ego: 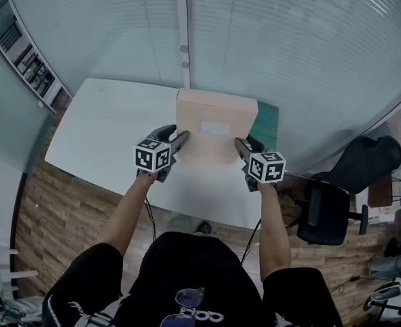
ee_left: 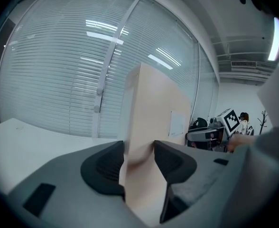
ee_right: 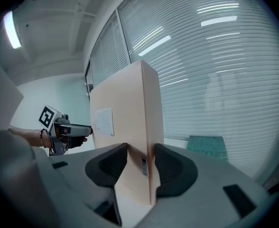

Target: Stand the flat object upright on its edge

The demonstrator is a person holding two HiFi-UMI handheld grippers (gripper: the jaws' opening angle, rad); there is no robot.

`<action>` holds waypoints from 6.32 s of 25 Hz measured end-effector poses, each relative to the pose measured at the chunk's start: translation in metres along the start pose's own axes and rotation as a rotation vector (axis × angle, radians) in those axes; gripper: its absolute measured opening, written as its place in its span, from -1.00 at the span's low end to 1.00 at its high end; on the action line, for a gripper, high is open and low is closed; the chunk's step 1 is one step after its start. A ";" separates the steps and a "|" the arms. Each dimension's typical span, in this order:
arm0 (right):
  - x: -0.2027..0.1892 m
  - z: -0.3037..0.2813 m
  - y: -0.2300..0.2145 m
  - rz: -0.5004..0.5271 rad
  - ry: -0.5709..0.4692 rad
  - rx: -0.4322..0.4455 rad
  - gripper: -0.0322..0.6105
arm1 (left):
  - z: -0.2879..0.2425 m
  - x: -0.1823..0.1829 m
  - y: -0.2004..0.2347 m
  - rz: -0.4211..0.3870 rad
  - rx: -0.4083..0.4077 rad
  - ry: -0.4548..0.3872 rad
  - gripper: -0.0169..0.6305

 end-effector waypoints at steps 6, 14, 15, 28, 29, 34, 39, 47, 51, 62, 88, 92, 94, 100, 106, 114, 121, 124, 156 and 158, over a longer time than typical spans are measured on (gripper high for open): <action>0.003 -0.002 -0.007 0.000 -0.003 0.003 -0.29 | -0.007 0.002 0.001 -0.002 -0.003 -0.007 -0.28; 0.012 -0.007 -0.006 0.008 -0.009 0.009 -0.29 | -0.008 0.007 0.007 0.001 0.007 -0.005 -0.28; 0.014 -0.008 -0.005 0.007 -0.011 0.009 -0.29 | -0.008 0.009 0.008 0.000 0.007 -0.007 -0.28; 0.031 -0.025 -0.009 0.007 -0.025 0.003 -0.30 | -0.020 0.028 0.025 -0.012 0.012 -0.021 -0.28; 0.033 -0.026 -0.010 0.008 -0.026 0.003 -0.30 | -0.021 0.029 0.026 -0.011 0.012 -0.022 -0.28; 0.039 -0.034 -0.014 0.014 -0.025 -0.003 -0.30 | -0.029 0.032 0.033 -0.008 0.010 -0.018 -0.28; 0.049 -0.043 -0.019 0.017 -0.031 -0.012 -0.31 | -0.038 0.042 0.041 -0.014 0.005 -0.023 -0.28; 0.060 -0.060 -0.030 0.016 -0.029 -0.023 -0.31 | -0.057 0.051 0.056 -0.016 0.001 -0.015 -0.28; 0.065 -0.070 -0.036 0.014 -0.030 -0.031 -0.31 | -0.068 0.054 0.064 -0.016 -0.004 -0.007 -0.28; 0.076 -0.092 -0.052 -0.003 -0.032 -0.049 -0.31 | -0.095 0.067 0.083 -0.019 -0.015 0.004 -0.28; 0.105 -0.145 -0.099 -0.038 -0.048 -0.085 -0.31 | -0.165 0.099 0.122 -0.036 -0.038 0.026 -0.28; 0.106 -0.148 -0.105 -0.048 -0.053 -0.094 -0.32 | -0.174 0.100 0.124 -0.032 -0.039 0.027 -0.28; 0.106 -0.149 -0.108 -0.050 -0.055 -0.100 -0.32 | -0.178 0.101 0.125 -0.032 -0.040 0.027 -0.28; 0.107 -0.154 -0.116 -0.046 -0.053 -0.112 -0.32 | -0.190 0.101 0.127 -0.032 -0.043 0.028 -0.28; 0.112 -0.159 -0.125 -0.037 -0.053 -0.125 -0.32 | -0.201 0.104 0.129 -0.031 -0.038 0.029 -0.28; 0.118 -0.165 -0.133 -0.029 -0.061 -0.137 -0.32 | -0.215 0.105 0.132 -0.036 -0.026 0.037 -0.28; 0.118 -0.169 -0.139 -0.028 -0.065 -0.147 -0.32 | -0.225 0.109 0.133 -0.055 0.000 0.036 -0.28; 0.115 -0.172 -0.143 -0.035 -0.060 -0.146 -0.32 | -0.230 0.108 0.134 -0.064 0.007 0.036 -0.28; 0.076 -0.171 -0.139 -0.066 0.034 -0.184 -0.33 | -0.210 0.080 0.136 -0.020 0.008 0.091 -0.28; 0.074 -0.166 -0.133 -0.062 0.033 -0.181 -0.34 | -0.202 0.081 0.131 -0.021 0.010 0.082 -0.28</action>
Point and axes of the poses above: the fingertips, and each gripper's own axes: z backward along the fingers, y to its left, x out of its top, the point moved 5 cm from there along z, backward along the fingers, and after that the axes turned 1 degree about -x, right-handed, at the moved point
